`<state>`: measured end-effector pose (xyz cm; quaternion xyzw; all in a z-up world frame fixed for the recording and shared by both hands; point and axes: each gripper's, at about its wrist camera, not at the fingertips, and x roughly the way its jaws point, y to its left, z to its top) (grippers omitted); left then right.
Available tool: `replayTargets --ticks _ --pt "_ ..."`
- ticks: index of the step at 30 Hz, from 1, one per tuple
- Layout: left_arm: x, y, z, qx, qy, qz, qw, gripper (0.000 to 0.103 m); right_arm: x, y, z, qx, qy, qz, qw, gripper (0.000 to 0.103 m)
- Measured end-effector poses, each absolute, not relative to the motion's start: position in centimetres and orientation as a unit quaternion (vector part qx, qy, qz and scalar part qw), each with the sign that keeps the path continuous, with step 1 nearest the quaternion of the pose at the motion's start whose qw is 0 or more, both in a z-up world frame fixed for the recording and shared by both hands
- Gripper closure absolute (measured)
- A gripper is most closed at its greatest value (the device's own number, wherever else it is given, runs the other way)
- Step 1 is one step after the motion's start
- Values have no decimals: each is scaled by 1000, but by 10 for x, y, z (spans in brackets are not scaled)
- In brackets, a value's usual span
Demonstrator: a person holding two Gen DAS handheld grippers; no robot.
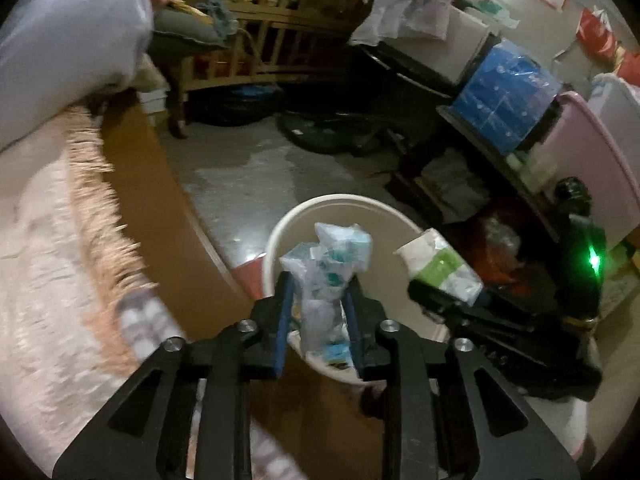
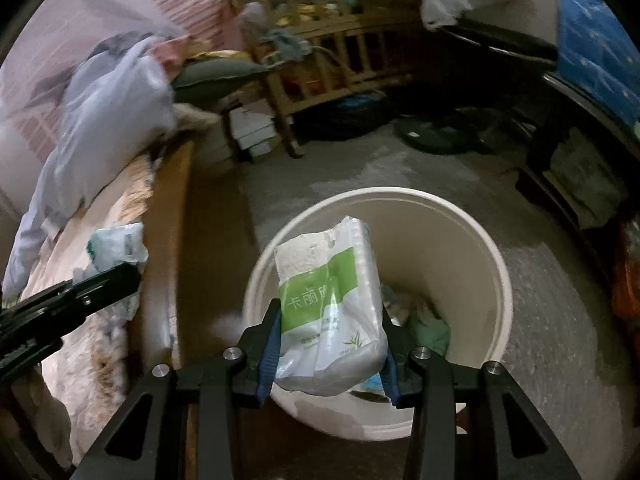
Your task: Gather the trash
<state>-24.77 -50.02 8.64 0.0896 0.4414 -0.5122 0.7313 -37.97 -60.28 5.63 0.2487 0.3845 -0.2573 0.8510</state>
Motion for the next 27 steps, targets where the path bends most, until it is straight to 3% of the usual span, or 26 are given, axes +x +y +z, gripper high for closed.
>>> replayTargets --ticks 2,4,5,6,19,27 --pt "-246 -507 83 80 446 -528 718 66 -384 -611 53 257 376 -268 849 54" --pt "-245 -511 82 70 449 -540 708 62 -387 -616 50 262 370 -276 848 44" --pt "-245 -511 82 70 449 -538 710 60 -388 -617 49 263 369 -280 846 34" --pt "-246 -511 81 74 447 -535 713 60 -390 -618 48 265 367 -281 846 32" --pt "-264 -477 96 133 386 -454 792 60 -394 -581 83 211 323 -312 868 32" --pt "-271 -445 117 112 350 -449 814 60 -402 -555 115 178 284 -337 880 32"
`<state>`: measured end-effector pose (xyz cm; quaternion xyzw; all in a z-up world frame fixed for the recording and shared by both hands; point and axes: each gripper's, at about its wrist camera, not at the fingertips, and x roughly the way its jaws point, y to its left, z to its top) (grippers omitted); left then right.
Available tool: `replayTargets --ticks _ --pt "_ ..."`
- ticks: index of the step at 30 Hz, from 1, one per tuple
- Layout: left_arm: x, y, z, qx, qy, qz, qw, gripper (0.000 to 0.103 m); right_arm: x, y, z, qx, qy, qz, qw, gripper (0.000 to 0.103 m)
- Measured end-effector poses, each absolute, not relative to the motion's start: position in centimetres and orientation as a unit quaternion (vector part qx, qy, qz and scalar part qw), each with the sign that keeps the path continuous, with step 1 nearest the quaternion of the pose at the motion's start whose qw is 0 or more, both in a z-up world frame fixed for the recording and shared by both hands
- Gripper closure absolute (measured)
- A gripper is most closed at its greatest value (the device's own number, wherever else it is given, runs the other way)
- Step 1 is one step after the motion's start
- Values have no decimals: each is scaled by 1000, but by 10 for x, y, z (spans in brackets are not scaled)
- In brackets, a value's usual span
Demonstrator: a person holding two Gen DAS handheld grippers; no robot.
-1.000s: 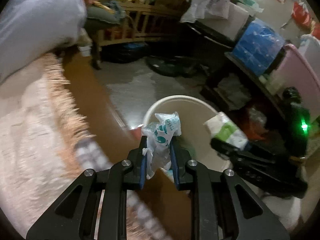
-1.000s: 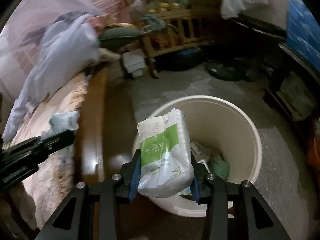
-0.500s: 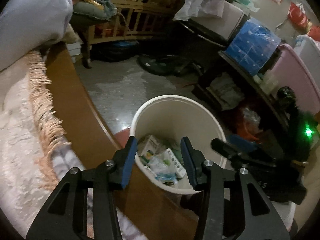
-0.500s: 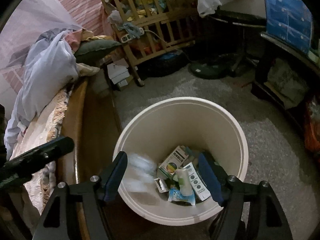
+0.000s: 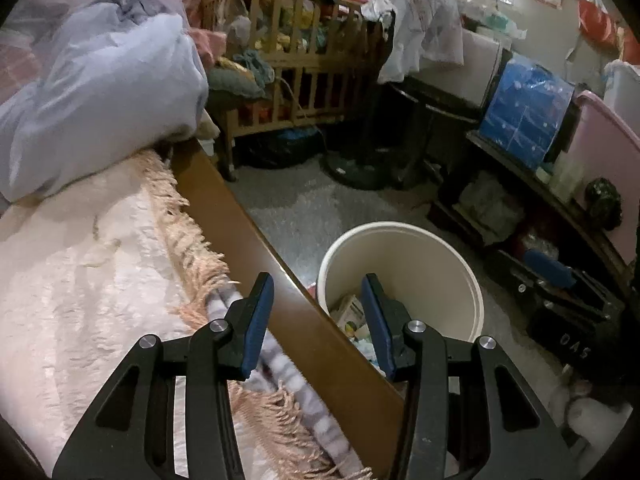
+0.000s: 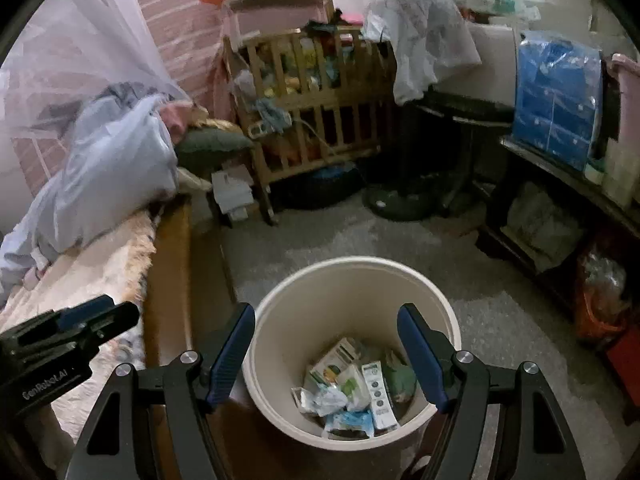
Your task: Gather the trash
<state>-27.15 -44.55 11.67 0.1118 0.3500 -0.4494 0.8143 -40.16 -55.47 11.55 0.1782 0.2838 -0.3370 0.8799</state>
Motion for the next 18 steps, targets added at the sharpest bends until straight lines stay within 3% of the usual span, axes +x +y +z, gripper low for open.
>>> replayTargets --ticks 18 --pt "-284 -417 150 98 306 -442 838 59 -417 -521 154 157 246 -344 893 32"
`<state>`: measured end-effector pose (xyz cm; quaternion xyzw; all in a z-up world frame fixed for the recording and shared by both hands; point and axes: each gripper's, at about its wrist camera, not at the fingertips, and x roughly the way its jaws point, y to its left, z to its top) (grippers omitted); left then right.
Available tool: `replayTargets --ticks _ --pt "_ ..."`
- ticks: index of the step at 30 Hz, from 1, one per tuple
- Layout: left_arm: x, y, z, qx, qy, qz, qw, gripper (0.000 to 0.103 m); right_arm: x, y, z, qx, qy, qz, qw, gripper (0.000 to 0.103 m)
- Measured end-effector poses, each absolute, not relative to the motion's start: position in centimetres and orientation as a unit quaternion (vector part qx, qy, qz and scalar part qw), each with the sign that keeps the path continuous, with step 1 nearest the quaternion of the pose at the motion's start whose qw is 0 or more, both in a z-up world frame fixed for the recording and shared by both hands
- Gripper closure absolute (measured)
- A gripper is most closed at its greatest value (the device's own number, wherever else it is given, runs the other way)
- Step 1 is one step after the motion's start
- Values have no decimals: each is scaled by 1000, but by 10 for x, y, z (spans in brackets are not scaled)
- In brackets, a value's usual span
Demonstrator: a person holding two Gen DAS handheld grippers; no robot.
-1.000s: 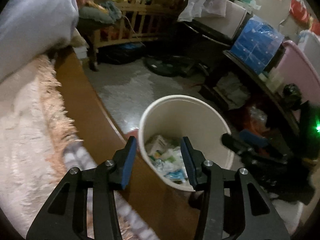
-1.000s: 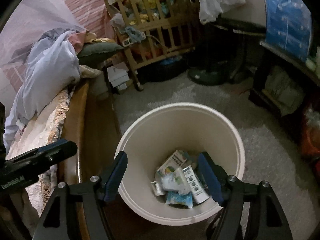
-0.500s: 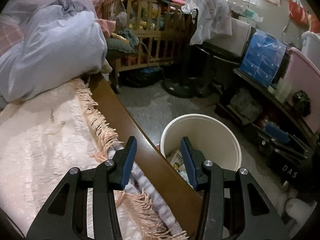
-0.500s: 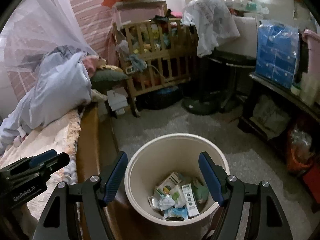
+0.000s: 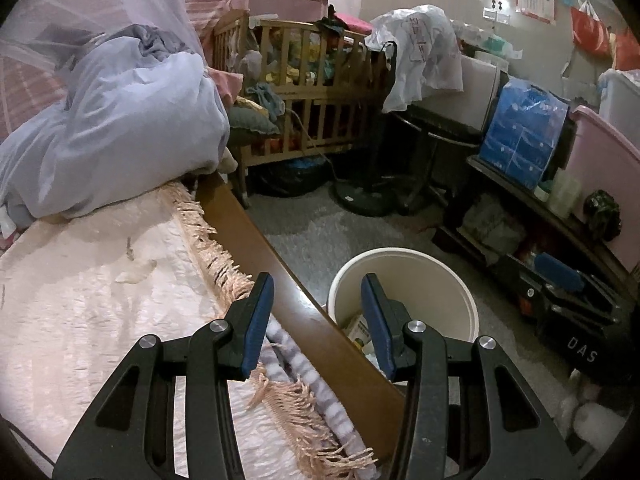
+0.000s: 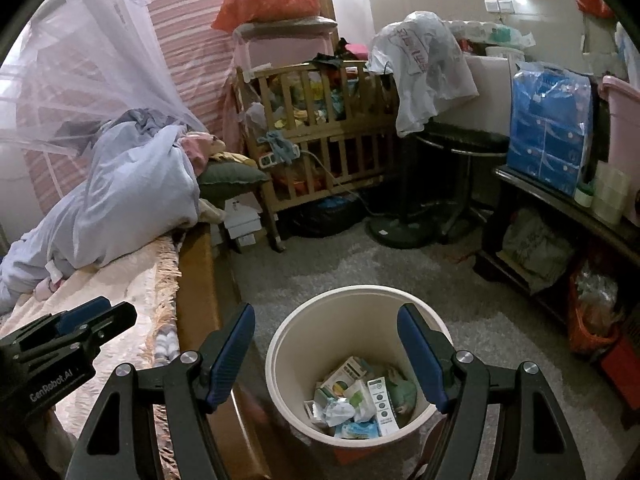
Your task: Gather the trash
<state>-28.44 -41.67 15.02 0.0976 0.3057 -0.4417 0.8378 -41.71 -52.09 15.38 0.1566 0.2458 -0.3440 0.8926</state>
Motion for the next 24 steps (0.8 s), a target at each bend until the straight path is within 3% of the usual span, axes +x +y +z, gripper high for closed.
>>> replayTargets --ticks 24 --pt "-290 -403 162 91 285 -446 843 59 -417 -508 166 147 243 -342 896 31"
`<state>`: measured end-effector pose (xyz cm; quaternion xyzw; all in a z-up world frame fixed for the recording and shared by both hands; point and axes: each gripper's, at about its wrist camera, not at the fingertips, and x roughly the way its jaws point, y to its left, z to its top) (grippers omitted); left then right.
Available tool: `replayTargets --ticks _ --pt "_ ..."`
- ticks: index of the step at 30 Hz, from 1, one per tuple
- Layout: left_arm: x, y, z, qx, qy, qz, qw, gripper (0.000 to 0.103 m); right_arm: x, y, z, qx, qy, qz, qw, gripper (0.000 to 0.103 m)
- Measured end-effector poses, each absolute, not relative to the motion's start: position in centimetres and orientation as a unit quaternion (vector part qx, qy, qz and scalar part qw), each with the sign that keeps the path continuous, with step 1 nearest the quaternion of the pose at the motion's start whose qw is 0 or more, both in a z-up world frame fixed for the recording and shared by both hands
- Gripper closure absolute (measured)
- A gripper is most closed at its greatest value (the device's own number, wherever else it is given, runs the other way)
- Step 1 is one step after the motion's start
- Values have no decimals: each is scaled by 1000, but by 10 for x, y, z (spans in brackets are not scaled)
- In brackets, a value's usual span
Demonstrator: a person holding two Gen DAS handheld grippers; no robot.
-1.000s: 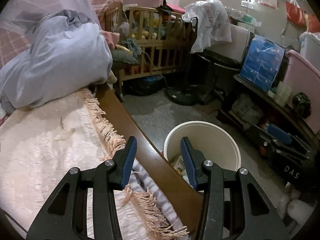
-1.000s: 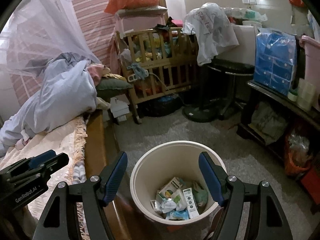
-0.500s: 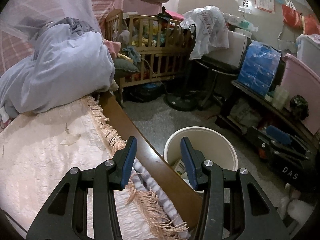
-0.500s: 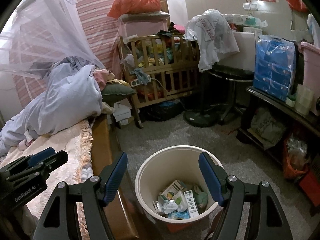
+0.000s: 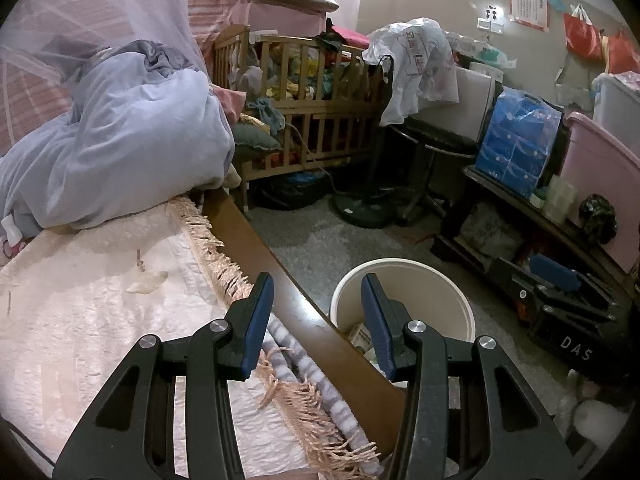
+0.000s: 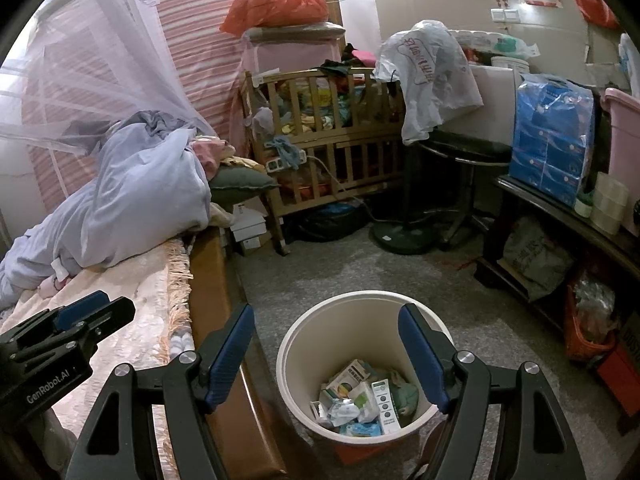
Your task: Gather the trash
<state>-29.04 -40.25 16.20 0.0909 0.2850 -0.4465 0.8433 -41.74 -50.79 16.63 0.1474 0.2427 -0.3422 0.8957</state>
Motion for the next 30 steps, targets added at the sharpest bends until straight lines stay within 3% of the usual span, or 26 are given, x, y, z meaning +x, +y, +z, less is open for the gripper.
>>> replayTargets --ticks 30 --pt "-293 -406 162 88 292 -445 842 59 -414 -503 167 148 247 -341 895 29"
